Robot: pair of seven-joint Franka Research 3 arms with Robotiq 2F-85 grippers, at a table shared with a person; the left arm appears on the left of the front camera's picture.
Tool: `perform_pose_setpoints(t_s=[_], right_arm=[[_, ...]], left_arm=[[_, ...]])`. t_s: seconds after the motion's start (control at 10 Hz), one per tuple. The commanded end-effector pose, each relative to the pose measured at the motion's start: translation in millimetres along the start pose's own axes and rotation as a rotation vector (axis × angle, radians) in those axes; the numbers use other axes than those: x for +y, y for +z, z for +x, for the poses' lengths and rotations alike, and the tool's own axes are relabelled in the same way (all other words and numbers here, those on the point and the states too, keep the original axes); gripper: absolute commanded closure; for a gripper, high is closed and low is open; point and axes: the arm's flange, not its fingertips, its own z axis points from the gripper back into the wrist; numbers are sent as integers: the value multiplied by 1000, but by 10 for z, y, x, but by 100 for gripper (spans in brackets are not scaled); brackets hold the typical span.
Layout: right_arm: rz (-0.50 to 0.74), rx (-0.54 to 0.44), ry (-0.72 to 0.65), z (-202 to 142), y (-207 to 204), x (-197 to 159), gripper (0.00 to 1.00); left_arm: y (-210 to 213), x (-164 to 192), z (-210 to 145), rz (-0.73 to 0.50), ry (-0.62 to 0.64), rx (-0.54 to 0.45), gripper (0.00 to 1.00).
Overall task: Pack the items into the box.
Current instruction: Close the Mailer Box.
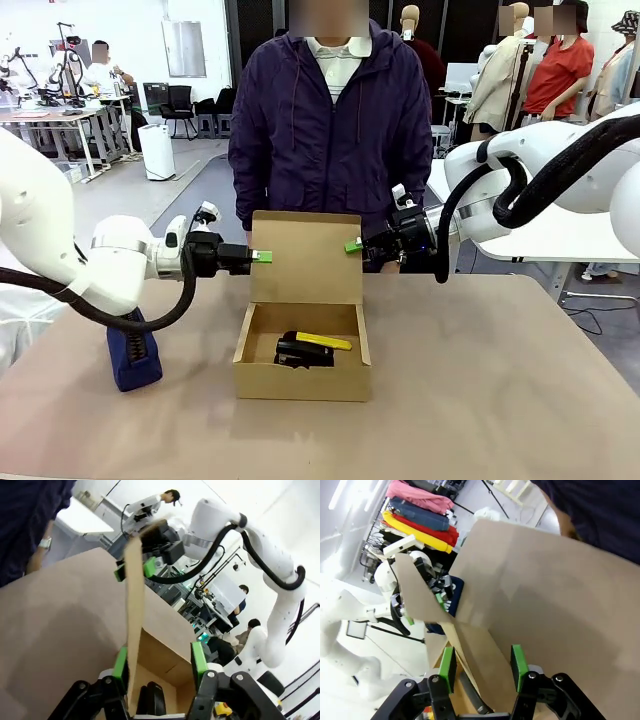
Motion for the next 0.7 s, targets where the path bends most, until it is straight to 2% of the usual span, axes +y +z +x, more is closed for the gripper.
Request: perform_pose_setpoints(t_s=[0.0,0.2,0.4,0.6], right_arm=[[22,-61,207,-267,-100,190,41],[175,-55,370,-482,-158,314,41],[283,-88,477,-624,-89,429,41],[324,-74,572,-742,10,507,41]], left_arm=[[101,-188,-128,-83,-148,-29,38],[96,-256,-204,-87,-234,-18,38],[70,-256,-242,-99,-235,-22,38],[9,-286,-283,-108,-262,-25,38]])
